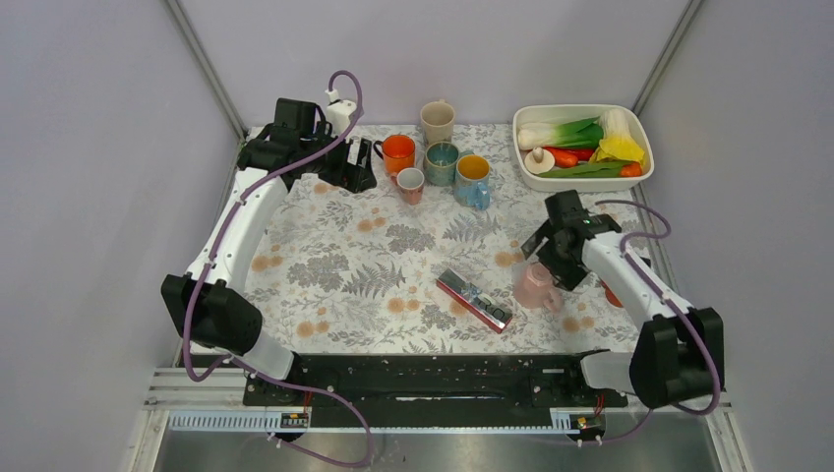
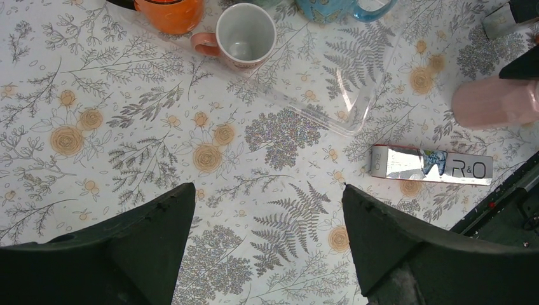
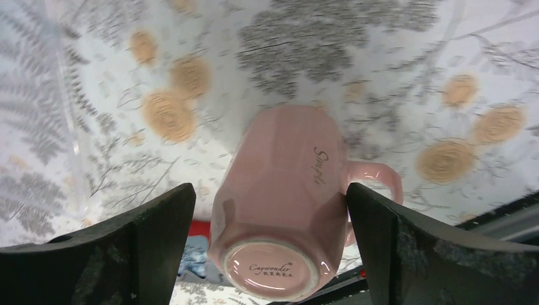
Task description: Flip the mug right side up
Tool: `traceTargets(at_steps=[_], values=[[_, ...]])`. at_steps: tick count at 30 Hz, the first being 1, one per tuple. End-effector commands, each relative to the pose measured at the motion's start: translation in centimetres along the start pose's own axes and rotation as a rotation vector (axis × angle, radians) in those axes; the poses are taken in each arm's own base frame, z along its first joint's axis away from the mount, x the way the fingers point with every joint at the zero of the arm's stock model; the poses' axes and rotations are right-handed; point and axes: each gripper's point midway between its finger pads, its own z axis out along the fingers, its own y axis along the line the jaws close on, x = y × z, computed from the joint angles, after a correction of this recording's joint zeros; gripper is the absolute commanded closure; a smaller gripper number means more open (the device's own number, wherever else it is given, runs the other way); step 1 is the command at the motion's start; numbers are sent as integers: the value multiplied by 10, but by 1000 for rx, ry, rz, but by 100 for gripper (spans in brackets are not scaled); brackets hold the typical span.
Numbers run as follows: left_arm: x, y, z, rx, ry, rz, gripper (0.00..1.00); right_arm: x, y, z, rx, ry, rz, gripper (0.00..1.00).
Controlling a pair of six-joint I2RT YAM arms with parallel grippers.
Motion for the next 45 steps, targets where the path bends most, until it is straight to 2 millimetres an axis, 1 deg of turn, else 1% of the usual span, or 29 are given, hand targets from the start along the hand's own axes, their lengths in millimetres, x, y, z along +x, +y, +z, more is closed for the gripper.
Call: traceTargets(at_steps=[1, 4, 5, 6, 8, 10, 11, 13, 14, 15, 16, 17, 18, 19, 20, 21, 22, 23, 24, 26, 27, 29, 31, 33, 35, 38, 43, 45], values=[[-19, -3, -5, 12, -60, 50, 11, -4, 63, -17, -117, -21, -47, 1], [-18, -2, -6, 8, -58, 53, 11, -3, 89, -31, -178, -26, -201, 1], [-18, -1, -6, 6, -58, 55, 11, -4, 94, -35, -185, -31, -283, 1], [-18, -1, -5, 4, -58, 54, 11, -5, 93, -39, -172, -38, -366, 1], [-18, -1, -5, 6, -57, 56, 11, -10, 83, -45, -125, -52, -517, 1], [-17, -1, -5, 6, -55, 56, 11, -13, 73, -52, -123, -55, -676, 1], [-17, -1, -5, 6, -55, 57, 11, -13, 70, -57, -136, -50, -760, 1], [-16, -1, -4, 10, -53, 56, 11, -19, 64, -72, -176, -85, -935, 1], [-16, -2, -4, 14, -52, 55, 11, -23, 62, -81, -215, -121, -1064, 1], [-16, -2, -3, 18, -52, 54, 11, -21, 62, -88, -268, -139, -1169, 1], [-16, -3, -2, 23, -50, 51, 11, -14, 62, -93, -340, -147, -1276, 1], [-16, -3, -1, 26, -49, 48, 11, -2, 60, -97, -428, -134, -1391, 1], [-16, -3, -1, 29, -48, 46, 11, 13, 53, -100, -514, -109, -1531, 0], [-17, -4, -1, 30, -51, 46, 11, 22, 44, -102, -564, -87, -1633, 1], [-17, -4, -2, 32, -52, 44, 11, 20, 33, -98, -534, -107, -1708, 1], [-17, -6, -3, 37, -55, 45, 11, 12, 24, -93, -475, -154, -1755, 1], [-18, -8, -4, 43, -58, 47, 11, 1, 18, -87, -412, -219, -1797, 1], [-18, -9, -5, 48, -60, 51, 11, -4, 13, -81, -377, -273, -1861, 0], [-18, -10, -5, 49, -60, 52, 11, -7, 11, -75, -362, -329, -1902, 1], [-17, -8, -3, 43, -56, 51, 11, -8, 20, -69, -392, -418, -1924, 0], [-18, -7, -3, 39, -56, 51, 11, -5, 30, -72, -446, -448, -1908, 1], [-17, -7, -2, 41, -52, 47, 11, 6, 53, -85, -593, -471, -1894, 0], [-17, -7, -1, 44, -51, 46, 11, 15, 70, -91, -697, -424, -1882, 1], [-17, -8, -3, 45, -54, 48, 12, 17, 79, -87, -710, -342, -1871, 1], [-18, -9, -5, 42, -59, 55, 11, 20, 82, -81, -708, -255, -1853, 1], [-18, -10, -7, 39, -63, 63, 11, 33, 84, -75, -761, -136, -1835, 1], [-17, -8, -5, 37, -58, 60, 12, 33, 91, -57, -711, -34, -1765, 1], [-17, -8, -4, 38, -55, 59, 11, 36, 89, -51, -694, 26, -1752, 0]])
